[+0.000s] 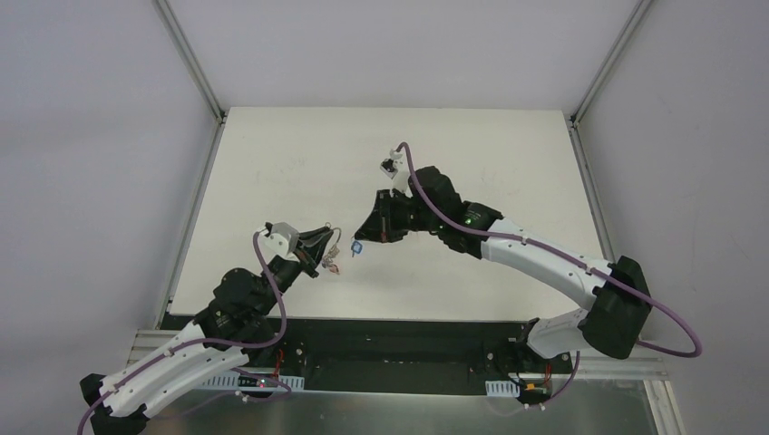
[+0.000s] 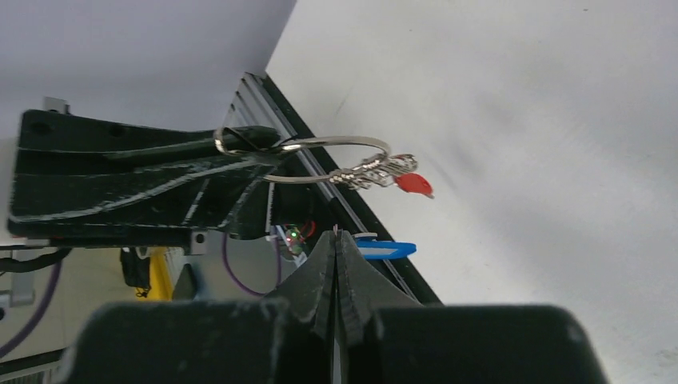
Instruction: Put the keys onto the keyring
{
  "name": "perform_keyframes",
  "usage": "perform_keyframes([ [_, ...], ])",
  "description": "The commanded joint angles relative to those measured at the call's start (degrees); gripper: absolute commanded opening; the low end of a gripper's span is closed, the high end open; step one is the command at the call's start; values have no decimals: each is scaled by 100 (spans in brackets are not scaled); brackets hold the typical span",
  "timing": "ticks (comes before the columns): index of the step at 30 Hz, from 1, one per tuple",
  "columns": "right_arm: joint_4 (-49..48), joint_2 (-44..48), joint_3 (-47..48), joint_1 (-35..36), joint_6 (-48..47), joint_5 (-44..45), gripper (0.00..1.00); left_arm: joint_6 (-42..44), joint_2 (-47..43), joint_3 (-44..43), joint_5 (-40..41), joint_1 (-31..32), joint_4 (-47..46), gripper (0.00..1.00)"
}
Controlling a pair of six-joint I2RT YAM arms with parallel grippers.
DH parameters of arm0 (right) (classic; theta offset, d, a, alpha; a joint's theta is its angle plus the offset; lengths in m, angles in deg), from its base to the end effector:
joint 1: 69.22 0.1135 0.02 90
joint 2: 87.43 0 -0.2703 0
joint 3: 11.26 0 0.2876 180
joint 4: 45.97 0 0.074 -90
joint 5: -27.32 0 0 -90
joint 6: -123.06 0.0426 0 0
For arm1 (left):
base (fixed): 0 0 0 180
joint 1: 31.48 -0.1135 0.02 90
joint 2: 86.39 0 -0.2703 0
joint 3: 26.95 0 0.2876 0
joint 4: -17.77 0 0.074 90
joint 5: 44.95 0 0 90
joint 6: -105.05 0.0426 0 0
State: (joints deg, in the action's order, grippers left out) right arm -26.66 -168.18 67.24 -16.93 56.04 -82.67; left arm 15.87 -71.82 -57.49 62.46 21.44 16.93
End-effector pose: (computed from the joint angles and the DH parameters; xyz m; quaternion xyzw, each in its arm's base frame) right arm 0.2148 0.3016 0.3271 -0.3005 0.7631 0.4518 0.3510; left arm 0.0974 -0.1077 0.2938 0.1579 0.5806 -0.2675 0.7526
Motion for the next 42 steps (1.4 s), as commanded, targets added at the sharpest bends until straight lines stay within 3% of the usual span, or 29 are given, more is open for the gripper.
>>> perform_keyframes([
  [1, -1265, 260, -160, 224, 984, 150, 0, 15, -120, 76, -236, 42, -445, 0],
  [23, -3033, 1104, -1430, 664, 2686, 1360, 0, 275, -706, 661, -1288, 42, -1466, 0],
  [42, -4301, 1017, -2028, 924, 3754, 1511, 0, 580, -778, 1059, -1616, 43, -2433, 0],
])
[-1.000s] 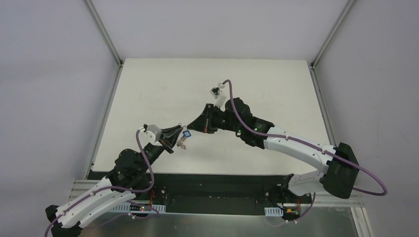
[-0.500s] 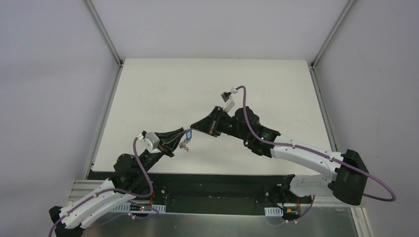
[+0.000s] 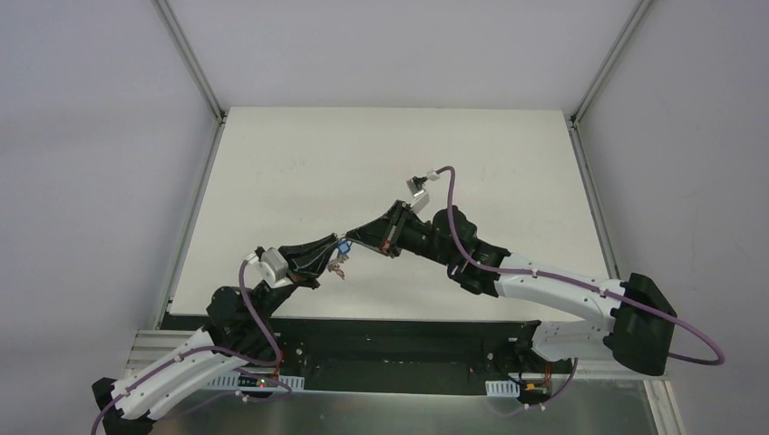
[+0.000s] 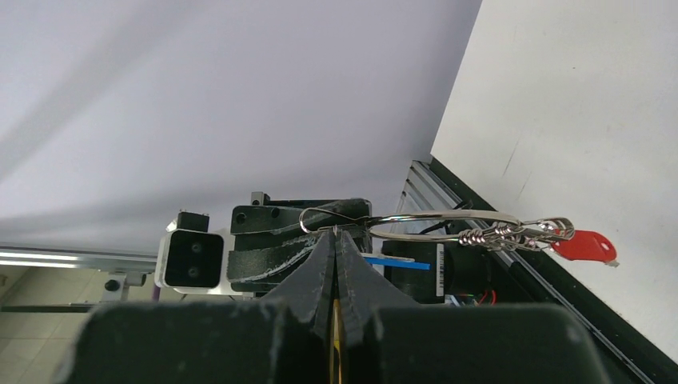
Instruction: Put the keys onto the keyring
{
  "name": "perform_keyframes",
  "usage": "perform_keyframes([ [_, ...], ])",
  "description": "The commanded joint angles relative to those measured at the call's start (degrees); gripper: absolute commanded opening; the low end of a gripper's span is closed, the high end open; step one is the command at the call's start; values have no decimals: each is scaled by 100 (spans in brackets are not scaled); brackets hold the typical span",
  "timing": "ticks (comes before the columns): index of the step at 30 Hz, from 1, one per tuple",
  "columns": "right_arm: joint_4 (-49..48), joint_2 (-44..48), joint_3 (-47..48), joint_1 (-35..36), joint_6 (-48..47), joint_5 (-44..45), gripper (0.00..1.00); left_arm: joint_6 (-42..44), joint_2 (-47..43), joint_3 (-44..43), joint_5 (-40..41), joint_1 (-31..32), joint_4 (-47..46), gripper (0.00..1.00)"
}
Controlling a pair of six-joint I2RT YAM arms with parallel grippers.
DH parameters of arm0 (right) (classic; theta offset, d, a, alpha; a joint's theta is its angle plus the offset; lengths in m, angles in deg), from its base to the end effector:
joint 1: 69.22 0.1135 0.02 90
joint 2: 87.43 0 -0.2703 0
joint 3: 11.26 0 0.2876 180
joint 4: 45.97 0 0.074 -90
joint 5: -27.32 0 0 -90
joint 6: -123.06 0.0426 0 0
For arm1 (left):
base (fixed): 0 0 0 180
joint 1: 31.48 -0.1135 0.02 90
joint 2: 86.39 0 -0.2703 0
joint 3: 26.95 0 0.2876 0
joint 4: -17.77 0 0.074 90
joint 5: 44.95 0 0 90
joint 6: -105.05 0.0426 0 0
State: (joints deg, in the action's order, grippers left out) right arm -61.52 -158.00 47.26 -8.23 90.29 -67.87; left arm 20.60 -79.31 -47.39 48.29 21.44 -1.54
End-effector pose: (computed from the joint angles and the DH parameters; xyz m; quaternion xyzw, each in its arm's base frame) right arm 0.1555 0.2883 0.3155 -0.0554 0.6830 0.6403 0.3469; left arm 0.0801 -0.1020 0.2762 0.2125 0.4305 -0.3399 0.8087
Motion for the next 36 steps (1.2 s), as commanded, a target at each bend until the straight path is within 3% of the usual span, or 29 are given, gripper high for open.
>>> perform_keyframes([
  [1, -873, -24, -39, 58, 366, 13, 0, 113, -29, 54, -206, 42, -591, 0],
  [36, -1177, -217, -229, 224, 610, 209, 0, 49, -163, 85, -223, 43, -617, 0],
])
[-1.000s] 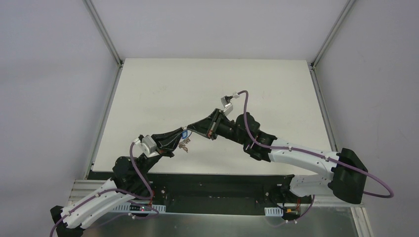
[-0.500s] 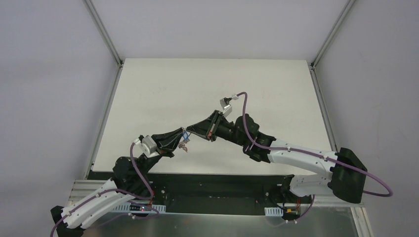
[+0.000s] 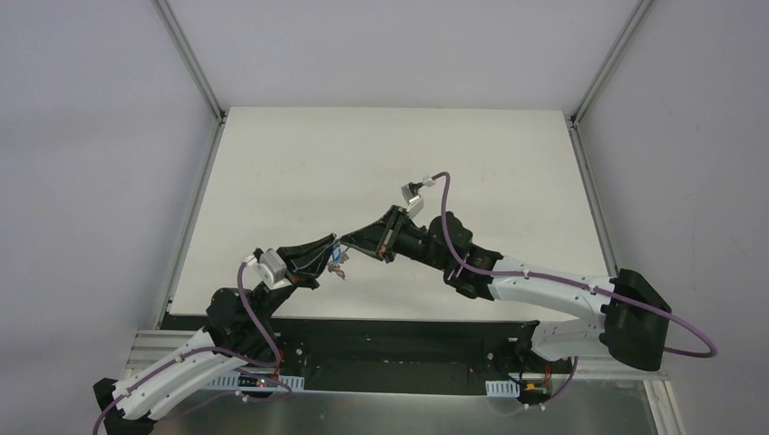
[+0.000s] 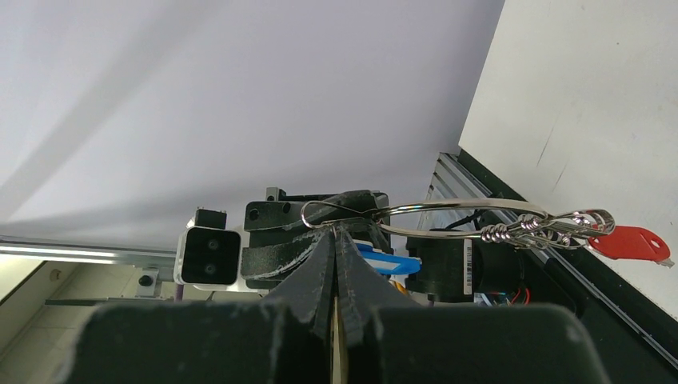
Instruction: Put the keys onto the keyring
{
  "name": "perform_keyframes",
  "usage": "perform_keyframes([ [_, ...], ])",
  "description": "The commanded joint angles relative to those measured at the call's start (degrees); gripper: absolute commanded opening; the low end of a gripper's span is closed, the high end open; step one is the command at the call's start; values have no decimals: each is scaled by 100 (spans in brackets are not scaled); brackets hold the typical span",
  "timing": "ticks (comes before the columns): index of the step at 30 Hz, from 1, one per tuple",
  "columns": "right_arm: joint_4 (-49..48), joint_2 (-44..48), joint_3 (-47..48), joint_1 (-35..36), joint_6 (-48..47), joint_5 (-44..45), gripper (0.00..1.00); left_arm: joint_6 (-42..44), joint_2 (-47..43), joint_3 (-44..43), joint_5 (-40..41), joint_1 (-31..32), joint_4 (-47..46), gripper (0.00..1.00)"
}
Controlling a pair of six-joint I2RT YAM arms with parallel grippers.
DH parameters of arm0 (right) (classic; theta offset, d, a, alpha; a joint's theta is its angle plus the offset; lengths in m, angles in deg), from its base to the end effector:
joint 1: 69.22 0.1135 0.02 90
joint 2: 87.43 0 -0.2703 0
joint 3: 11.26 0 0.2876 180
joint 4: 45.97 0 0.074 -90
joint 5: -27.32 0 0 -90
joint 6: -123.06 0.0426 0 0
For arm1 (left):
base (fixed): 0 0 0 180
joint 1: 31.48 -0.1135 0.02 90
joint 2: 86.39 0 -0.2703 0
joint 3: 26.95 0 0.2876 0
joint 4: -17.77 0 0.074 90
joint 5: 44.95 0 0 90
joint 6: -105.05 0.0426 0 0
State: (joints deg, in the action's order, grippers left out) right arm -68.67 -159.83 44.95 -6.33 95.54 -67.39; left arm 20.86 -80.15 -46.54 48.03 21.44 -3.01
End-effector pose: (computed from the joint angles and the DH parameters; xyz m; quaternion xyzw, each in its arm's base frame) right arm 0.1473 0.2955 0.3042 -0.0330 0.6651 0.6749 0.3178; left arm 0.0787 -0.1005 0.2747 0.2096 0.4194 -0.3418 0.8145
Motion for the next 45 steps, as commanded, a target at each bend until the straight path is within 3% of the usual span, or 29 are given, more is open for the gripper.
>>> perform_keyframes([
  [1, -463, -43, 12, 35, 100, 167, 0, 19, -85, -1, -198, 45, -470, 0],
  [23, -428, 271, -173, 35, 130, 427, 0, 12, -169, 8, -123, 52, -365, 0],
  [30, 671, 1040, -283, -36, -734, 831, 0, -26, -209, -1, 50, 53, -225, 0],
  [37, 3105, 1821, 32, -356, -2419, 1098, 0, -57, -170, -25, 128, 52, -178, 0],
  [45, 5753, 1627, 864, -355, -4387, 2838, 0, -70, -84, -40, 148, 57, -163, 0],
])
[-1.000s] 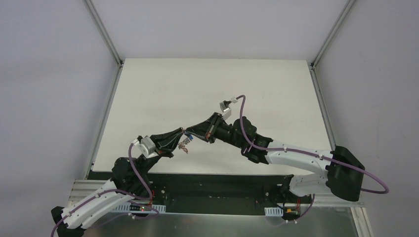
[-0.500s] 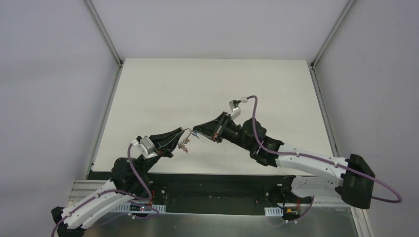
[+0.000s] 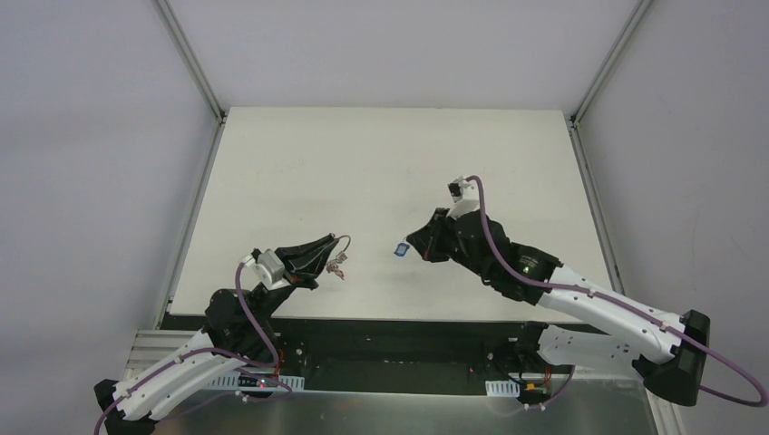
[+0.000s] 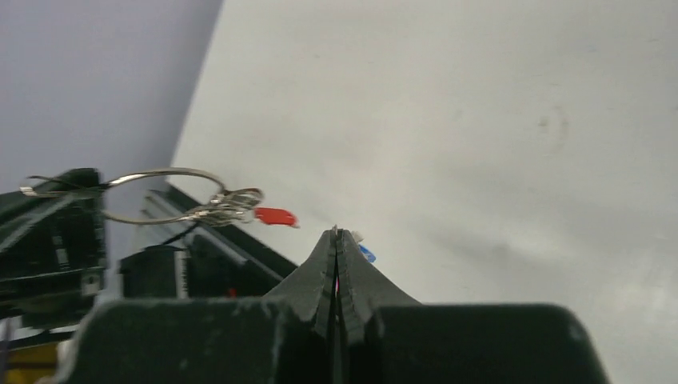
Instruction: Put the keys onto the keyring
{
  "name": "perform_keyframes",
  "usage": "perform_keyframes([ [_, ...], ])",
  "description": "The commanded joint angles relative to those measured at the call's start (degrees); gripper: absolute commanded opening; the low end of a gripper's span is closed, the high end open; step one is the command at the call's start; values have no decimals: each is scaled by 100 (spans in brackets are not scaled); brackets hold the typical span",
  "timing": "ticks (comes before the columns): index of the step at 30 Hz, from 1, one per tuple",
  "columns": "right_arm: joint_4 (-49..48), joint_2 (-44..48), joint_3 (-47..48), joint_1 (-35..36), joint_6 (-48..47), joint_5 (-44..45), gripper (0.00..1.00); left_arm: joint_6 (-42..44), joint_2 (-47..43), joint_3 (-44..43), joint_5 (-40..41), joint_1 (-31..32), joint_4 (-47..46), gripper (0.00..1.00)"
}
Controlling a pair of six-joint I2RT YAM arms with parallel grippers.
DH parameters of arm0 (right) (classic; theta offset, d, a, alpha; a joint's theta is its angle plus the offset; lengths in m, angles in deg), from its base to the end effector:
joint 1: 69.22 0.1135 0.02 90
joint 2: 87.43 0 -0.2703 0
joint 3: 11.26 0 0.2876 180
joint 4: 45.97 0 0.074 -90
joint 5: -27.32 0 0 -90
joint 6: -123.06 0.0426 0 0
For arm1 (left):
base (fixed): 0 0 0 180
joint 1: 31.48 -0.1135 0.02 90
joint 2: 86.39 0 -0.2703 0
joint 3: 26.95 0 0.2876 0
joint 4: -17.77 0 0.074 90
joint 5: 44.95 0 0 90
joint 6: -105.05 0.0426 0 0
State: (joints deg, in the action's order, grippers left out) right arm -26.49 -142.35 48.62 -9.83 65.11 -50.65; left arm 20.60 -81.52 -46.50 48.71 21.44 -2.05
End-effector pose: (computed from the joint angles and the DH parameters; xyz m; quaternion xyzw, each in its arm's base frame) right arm 0.1416 0.2220 0.3306 -0.1235 0.7793 0.3779 0.4843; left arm 0.0775 -0.0980 0.2753 0.2026 0.4199 -0.3417 0.8160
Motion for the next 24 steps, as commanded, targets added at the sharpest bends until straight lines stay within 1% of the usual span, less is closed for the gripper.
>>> perform_keyframes([
  [1, 1770, -322, 645, 6, -1541, 1338, 0, -44, 73, -48, 87, 56, -260, 0],
  [3, 2055, -625, 798, 56, -1895, 1646, 0, -36, 120, -62, 91, 57, -260, 0],
  [7, 2002, -1206, 974, 97, -2563, 1908, 0, -23, 178, -67, 123, 56, -260, 0],
  [10, 1736, -1648, 1027, 93, -3134, 2070, 0, -6, 171, -58, 159, 51, -255, 0],
  [16, 1011, -2653, 1085, 133, -4511, 2074, 0, 1, 133, -67, 224, 56, -188, 0],
  [20, 717, -3417, 1222, 325, -5076, 2328, 0, 10, 16, -51, 357, 56, -117, 0],
  [24, 243, -3825, 993, 621, -5521, 2291, 0, 0, -170, -9, 590, 57, -55, 0],
])
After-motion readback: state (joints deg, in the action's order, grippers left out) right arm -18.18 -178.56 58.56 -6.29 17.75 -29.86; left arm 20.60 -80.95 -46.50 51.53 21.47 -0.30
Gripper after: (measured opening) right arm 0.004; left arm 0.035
